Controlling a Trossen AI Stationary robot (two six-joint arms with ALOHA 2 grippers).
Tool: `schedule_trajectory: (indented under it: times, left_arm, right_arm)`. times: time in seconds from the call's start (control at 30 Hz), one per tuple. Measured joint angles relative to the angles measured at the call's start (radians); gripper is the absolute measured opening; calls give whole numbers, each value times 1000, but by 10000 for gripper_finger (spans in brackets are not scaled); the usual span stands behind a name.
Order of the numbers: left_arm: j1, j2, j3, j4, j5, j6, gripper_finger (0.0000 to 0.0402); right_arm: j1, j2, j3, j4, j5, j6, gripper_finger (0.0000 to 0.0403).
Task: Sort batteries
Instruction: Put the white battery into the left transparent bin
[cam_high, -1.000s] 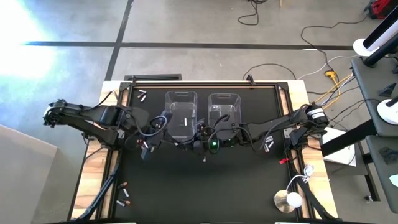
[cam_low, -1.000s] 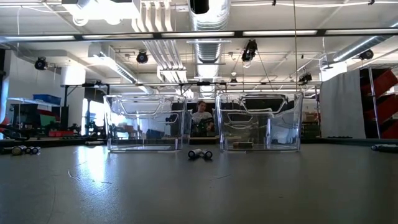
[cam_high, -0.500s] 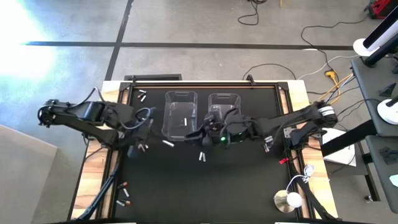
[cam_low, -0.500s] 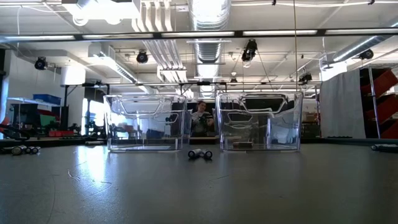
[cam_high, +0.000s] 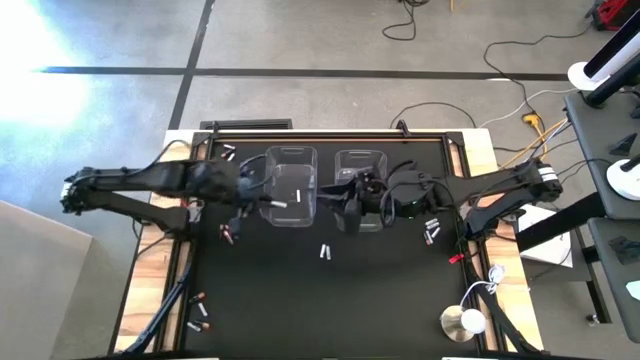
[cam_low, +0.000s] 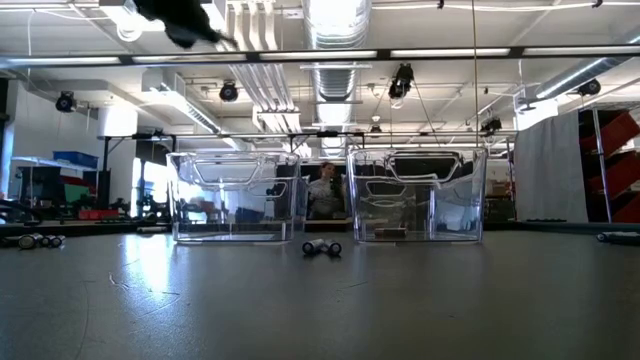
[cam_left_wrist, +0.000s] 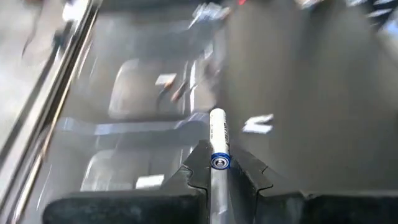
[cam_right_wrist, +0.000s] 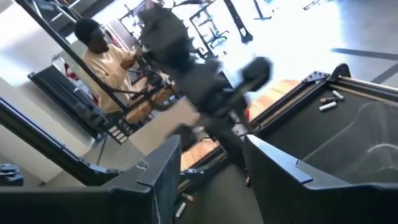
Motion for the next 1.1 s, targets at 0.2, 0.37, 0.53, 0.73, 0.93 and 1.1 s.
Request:
schedule_trajectory:
  times: [0.2,0.37,0.53,0.73,0.93,1.1]
  left_arm:
    - [153,179,-3,-3,-1,-43,11]
    - [202,331,-2,-15,0,-54,10]
    - [224,442,-2,23,0,-73,10]
    - [282,502,-1,73,1,-90,11]
    - [327,528,0,100,2,-92,12]
    - [346,583,10,97,13,-95,12]
  right_arm:
    - [25,30,0,-4,-4,2,145]
    - [53,28,0,-2,-46,21,135]
    - [76,19,0,-2,-47,20,148]
    - [89,20,0,-24,-46,31,166]
    - [95,21,0,-67,-46,58,164]
    - [94,21,0,-63,-46,70,157]
